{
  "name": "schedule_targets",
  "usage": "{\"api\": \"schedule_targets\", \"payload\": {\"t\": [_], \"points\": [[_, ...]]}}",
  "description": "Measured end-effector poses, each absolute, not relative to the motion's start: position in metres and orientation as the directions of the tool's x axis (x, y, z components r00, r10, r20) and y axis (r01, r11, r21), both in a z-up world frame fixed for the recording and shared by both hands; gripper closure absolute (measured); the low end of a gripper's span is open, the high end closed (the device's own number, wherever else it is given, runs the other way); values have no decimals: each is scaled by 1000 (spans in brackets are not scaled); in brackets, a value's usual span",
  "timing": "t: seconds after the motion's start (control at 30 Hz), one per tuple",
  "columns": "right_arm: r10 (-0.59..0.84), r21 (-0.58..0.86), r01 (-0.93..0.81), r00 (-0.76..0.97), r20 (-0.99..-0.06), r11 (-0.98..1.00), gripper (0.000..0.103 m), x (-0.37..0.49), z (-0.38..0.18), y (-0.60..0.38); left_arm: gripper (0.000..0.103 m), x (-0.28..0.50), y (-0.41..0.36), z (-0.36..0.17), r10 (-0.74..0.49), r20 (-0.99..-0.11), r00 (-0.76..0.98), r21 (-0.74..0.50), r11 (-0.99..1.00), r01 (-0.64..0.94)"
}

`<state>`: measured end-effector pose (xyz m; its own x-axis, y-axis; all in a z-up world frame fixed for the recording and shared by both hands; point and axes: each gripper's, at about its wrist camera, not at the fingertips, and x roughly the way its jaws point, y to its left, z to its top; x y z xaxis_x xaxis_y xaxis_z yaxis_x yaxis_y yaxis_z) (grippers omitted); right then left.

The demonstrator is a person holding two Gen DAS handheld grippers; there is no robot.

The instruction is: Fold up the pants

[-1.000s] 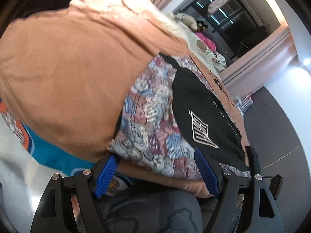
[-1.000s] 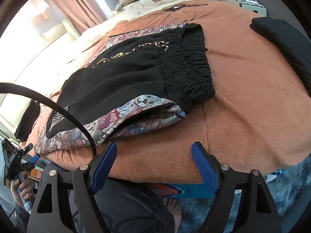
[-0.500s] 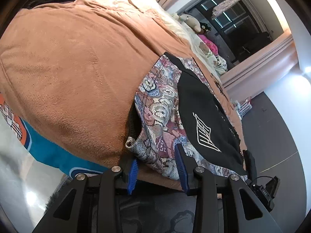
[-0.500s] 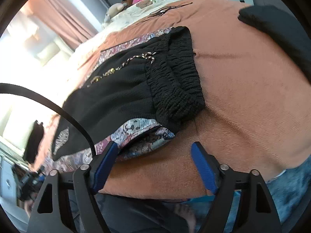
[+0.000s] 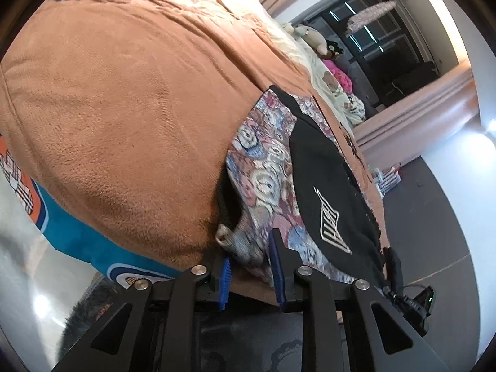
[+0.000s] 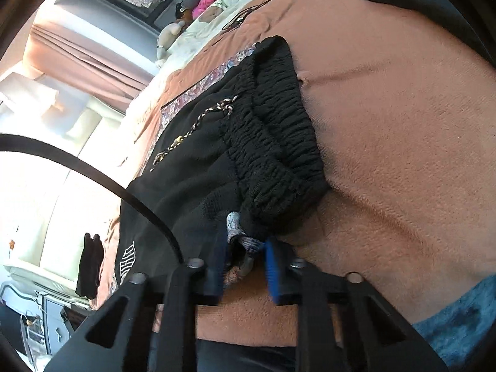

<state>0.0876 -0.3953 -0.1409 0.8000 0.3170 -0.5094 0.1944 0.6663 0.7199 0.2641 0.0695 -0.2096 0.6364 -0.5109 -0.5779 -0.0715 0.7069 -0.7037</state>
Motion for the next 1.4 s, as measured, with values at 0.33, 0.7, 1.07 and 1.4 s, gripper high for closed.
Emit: {"api": "schedule_targets", "payload": {"t": [0.33,0.7,1.07,1.4], "points": [[286,715,231,802,-524,660,92,75,-142,-398,97,263,73,-208,-488,-591,642,-690,719,-88],[293,715,210,809,-510,666,96,66,-113,-390,98,267,75,-142,-490,-527,694,-684,730,-5],[346,773,151,830,-437,616,96,50,-112,-404,98,266,59,-59,-455,-476,752,-646,762,52],[353,791,124,845,-401,600,96,62,-104,-411,98,290,47,-31,-447,-468,762,-606,790,92]]}}
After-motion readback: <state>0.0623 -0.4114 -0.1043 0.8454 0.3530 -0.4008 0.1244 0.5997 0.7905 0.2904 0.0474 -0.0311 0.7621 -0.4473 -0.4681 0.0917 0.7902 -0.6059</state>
